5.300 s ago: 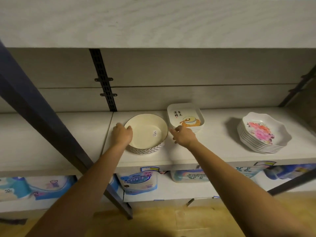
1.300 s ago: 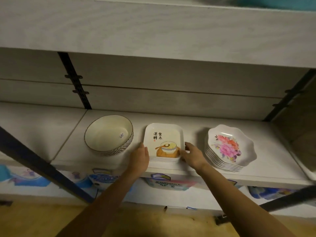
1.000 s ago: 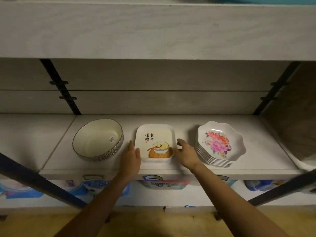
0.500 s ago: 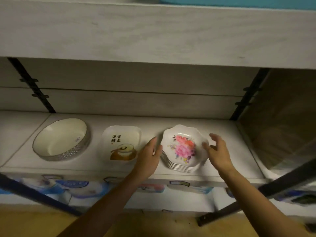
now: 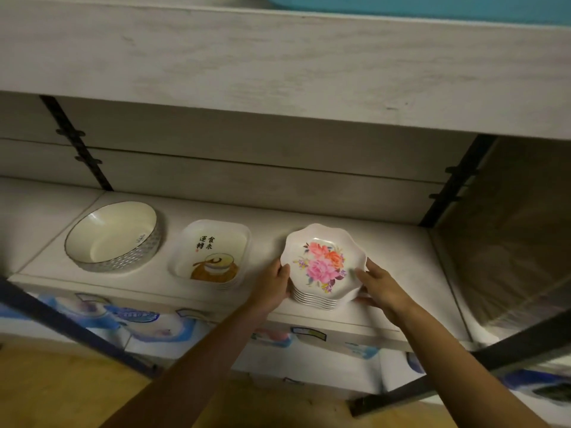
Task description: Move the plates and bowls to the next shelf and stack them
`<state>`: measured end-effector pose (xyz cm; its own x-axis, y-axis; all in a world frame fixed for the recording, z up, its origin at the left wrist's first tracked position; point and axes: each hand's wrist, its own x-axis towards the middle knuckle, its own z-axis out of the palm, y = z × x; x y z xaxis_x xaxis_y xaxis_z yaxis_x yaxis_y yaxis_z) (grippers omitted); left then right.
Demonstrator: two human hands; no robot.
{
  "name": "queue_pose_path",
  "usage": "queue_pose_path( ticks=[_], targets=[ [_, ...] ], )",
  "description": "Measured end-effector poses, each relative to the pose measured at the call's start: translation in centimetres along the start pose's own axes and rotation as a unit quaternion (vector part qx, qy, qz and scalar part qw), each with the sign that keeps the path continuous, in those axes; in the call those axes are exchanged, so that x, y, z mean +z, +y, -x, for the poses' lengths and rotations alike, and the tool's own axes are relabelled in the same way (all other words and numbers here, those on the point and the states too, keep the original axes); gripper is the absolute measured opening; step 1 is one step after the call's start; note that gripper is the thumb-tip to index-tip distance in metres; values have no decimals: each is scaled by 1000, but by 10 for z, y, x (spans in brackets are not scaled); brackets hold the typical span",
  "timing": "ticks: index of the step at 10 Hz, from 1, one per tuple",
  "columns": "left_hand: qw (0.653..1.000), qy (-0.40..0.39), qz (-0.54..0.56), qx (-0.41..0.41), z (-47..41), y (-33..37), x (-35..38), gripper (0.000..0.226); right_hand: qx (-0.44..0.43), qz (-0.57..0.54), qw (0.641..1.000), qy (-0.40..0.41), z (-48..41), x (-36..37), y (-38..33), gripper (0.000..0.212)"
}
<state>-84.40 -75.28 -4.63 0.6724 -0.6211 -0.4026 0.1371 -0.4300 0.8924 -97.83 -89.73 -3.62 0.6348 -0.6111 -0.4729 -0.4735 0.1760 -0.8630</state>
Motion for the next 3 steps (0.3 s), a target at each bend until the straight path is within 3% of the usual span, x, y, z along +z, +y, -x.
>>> queue_pose_path(
  ticks=[1,2,3],
  targets=[
    [1000,-14,5,-3,-3,-2,-1,33,-1,1,1000,-7,-4,-3,-2,36],
    [998,-23,-60,14,-4,-4,-12,34,0,12,1000,3,-4,2,-1,35],
    [988,31,-135,64,0,-5,-28,34,-19,92,991,92,-6,6,2,52]
  ],
)
